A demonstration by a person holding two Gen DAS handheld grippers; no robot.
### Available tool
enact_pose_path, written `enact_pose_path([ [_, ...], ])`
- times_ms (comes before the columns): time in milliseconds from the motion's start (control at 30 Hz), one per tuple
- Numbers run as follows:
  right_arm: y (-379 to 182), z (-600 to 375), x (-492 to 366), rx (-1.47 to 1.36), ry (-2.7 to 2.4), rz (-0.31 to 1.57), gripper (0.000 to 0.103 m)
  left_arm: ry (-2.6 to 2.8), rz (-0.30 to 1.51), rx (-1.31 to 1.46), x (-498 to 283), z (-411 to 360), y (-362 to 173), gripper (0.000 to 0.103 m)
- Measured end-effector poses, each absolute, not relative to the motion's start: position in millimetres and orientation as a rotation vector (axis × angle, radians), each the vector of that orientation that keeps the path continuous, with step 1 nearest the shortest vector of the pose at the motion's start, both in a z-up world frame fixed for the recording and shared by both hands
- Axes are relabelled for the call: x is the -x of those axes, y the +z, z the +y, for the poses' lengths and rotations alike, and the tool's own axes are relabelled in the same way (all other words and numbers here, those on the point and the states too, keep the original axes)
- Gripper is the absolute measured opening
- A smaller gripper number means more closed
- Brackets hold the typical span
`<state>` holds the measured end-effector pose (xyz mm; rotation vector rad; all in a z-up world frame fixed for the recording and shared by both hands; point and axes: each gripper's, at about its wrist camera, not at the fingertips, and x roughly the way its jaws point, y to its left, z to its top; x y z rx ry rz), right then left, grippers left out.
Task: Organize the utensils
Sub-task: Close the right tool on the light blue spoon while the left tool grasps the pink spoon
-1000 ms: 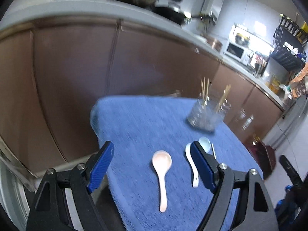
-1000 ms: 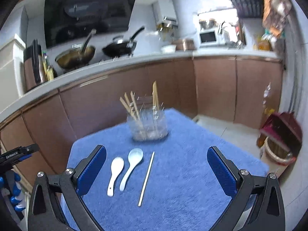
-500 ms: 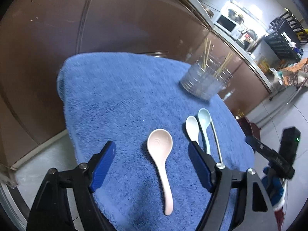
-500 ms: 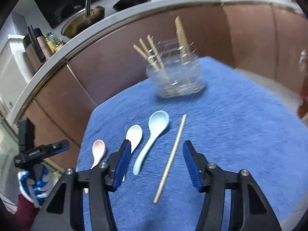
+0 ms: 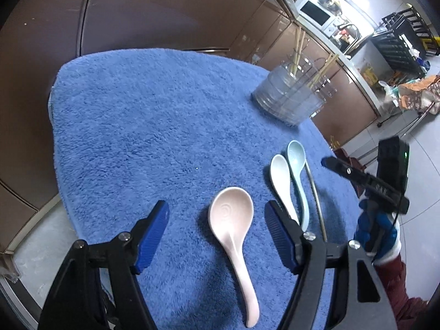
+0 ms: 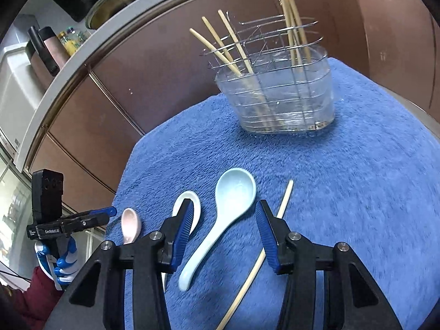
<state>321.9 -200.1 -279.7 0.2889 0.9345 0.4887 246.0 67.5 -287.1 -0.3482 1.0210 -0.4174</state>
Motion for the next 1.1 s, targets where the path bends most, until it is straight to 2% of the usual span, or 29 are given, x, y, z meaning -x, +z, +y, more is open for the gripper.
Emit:
enact_pose_path([
  [133,-289.8,-198.8,-339.1,-0.262,0.498,0.961,0.043,-0.43,1.05,0.324,-253.2,61.8,-295.1,0.061],
  [400,-309.4,-188.6,-361.7,-0.23,0.533,1.006,0.038,-0.423,1.09,0.289,-270.2,58.2,-303.8,0.033],
  [500,-315.9,-184.3,-369.0,-0.221,0.54,1.02,0.034,-0.425,1.095,0.268,-272.2,57.1,-304.2,0.026],
  [633,-323.4,-178.9,-370.6,-0.203,0.546,1.034,0.029,-0.432,1.097,0.212,-274.1,49.2,-303.4,0.023],
  [767,-324.0,-172.4,-377.2,-0.19,0.559,1.042,0.028,-0.446,1.104,0.167,-276.0,43.4,-302.8,0.022],
  [833,-323.0,-172.0,-383.6,-0.18,0.569,1.052,0.027,-0.459,1.107,0.153,-276.5,40.4,-302.3,0.015],
  [867,-323.5,-170.4,-386.0,-0.172,0.573,1.058,0.024,-0.463,1.109,0.147,-277.2,36.6,-302.5,0.011],
  [967,-327.1,-161.3,-396.1,-0.145,0.583,1.069,0.011,-0.466,1.101,0.114,-275.3,29.3,-302.3,0.009],
  [1100,-323.2,-158.1,-400.1,-0.102,0.582,1.063,0.009,-0.449,1.087,0.119,-272.2,27.8,-301.1,0.007],
])
